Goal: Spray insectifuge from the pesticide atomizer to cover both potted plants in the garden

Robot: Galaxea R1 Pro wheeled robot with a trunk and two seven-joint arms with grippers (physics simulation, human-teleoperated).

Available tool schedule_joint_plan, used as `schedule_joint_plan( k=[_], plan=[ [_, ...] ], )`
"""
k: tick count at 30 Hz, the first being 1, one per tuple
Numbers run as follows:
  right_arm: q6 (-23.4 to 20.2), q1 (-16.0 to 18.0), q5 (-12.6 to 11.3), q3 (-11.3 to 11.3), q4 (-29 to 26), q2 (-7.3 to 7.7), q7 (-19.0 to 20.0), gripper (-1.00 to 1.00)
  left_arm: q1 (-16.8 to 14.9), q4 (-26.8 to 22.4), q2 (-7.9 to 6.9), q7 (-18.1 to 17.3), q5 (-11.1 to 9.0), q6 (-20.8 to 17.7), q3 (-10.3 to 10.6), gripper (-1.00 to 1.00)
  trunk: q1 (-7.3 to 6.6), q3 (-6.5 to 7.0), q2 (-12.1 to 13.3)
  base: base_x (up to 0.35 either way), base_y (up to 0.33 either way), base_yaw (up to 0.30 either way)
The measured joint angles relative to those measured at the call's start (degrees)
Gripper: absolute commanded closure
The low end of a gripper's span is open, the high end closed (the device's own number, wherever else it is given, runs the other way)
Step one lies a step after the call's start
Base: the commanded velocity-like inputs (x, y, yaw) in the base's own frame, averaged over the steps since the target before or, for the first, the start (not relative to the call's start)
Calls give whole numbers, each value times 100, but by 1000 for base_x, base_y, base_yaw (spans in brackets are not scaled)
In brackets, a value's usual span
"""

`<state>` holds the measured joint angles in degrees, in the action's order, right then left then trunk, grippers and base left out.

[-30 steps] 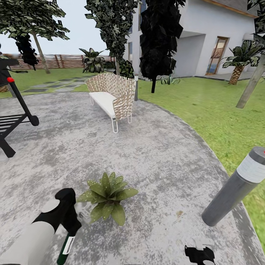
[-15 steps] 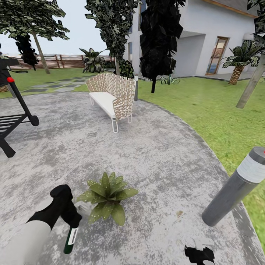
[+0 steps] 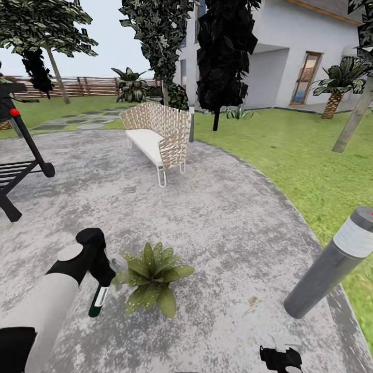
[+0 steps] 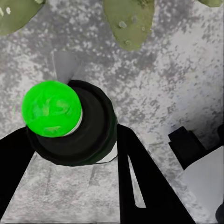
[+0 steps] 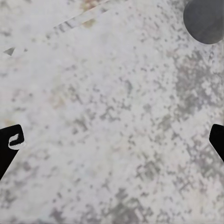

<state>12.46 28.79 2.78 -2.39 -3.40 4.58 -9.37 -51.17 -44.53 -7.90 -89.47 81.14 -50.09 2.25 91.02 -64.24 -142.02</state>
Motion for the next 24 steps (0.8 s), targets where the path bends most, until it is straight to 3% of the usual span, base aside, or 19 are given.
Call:
schedule_joint_plan(
  k=[2, 6, 8, 14, 20, 24],
  plan=[
    [0, 0, 0, 0, 0, 5, 0, -100, -312, 290, -2, -1, 134, 4, 5, 100, 0, 0, 0, 0, 0, 0],
    [0, 0, 0, 0, 0, 6, 0, -100, -967, 1224, 27, -2, 186, 80, 8, 100, 0, 0, 0, 0, 0, 0],
    [3, 0, 0, 0, 0, 8, 0, -100, -1126, 1511, 59, -3, 198, 136, 20, 100, 0, 0, 0, 0, 0, 0],
    [6, 0, 7, 0, 9, 17, 4, -100, -1097, 1589, 5, -3, 203, 162, 87, 100, 0, -1, 0, 0, 0, 0],
    [3, 0, 2, 0, 4, 11, 6, -100, -1092, 1581, 52, -3, 211, 163, 109, 100, 0, 0, 0, 0, 0, 8],
    [9, 1, -4, 0, -6, -5, -1, -100, -1093, 1547, 84, -1, 208, 157, 85, 100, 0, 0, 0, 25, -56, 223]
  ],
)
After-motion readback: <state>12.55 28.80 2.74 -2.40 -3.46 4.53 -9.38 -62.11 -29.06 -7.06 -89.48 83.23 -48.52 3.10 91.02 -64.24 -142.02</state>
